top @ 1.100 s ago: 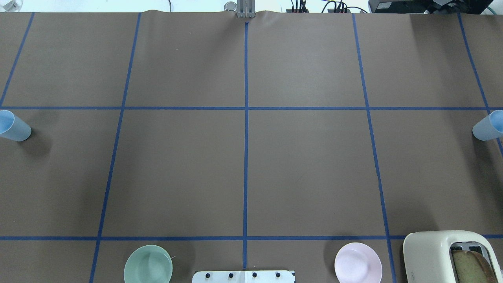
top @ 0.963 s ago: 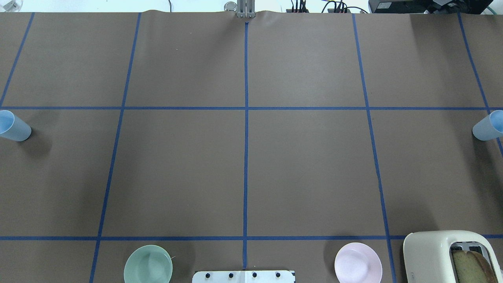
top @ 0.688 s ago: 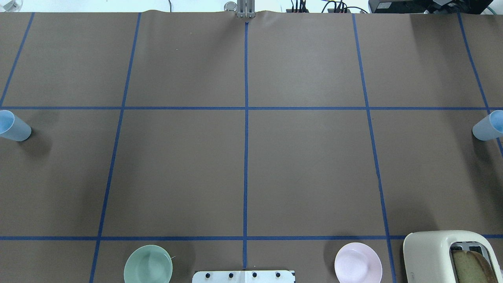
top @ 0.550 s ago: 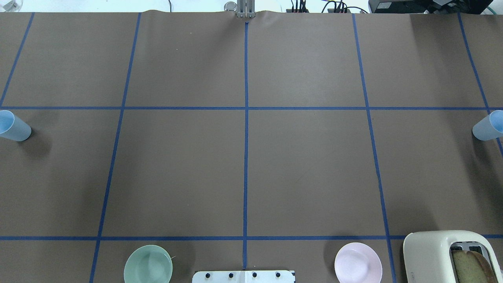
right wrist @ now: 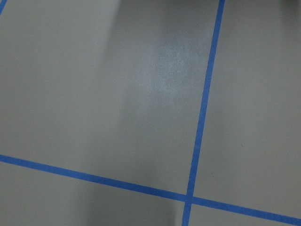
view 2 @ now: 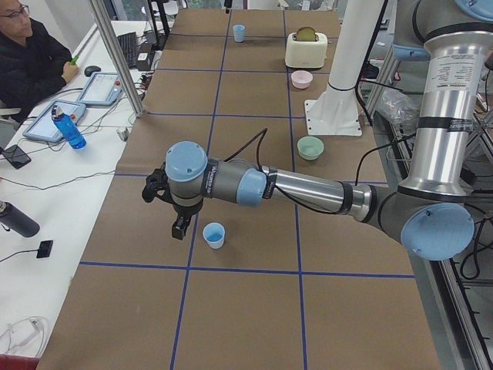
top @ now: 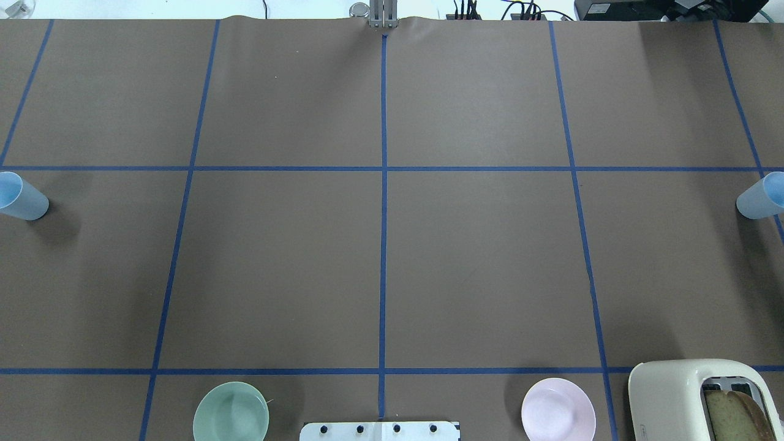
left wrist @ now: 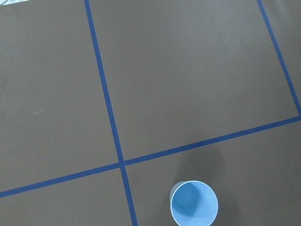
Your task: Stack blue cups with both arms
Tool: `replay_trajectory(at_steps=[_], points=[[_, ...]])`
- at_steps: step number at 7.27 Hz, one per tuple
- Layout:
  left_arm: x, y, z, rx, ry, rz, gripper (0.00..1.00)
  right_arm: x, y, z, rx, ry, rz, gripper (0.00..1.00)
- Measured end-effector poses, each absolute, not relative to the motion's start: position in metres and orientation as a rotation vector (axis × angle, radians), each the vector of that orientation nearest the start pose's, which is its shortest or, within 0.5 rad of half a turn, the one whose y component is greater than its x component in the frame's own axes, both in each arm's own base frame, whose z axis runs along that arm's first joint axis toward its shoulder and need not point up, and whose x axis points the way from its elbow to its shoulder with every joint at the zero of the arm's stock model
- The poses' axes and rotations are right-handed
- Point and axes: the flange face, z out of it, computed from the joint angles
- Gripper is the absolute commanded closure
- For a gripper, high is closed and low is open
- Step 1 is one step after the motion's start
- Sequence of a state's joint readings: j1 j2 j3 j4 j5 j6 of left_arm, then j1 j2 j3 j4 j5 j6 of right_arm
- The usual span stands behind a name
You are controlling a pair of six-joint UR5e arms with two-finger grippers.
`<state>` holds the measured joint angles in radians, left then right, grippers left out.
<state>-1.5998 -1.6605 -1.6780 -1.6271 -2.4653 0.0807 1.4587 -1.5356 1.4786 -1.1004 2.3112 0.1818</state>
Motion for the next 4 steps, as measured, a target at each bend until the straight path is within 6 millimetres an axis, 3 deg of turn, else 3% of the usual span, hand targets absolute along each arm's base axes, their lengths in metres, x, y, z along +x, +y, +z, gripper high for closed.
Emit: replay_trajectory(at_steps=[2, 4], points=[[-0.038, -0.546, 0.545, 0.259, 0.855, 0.178, 0.02, -0.001, -0.517, 0.656, 0.241, -0.782, -0.091, 0.00], [-0.020, -0.562, 0.576, 0.269, 0.845, 0.197, 0.02, -0.003, -0.508, 0.664, 0.220, -0.793, -0.091, 0.00]])
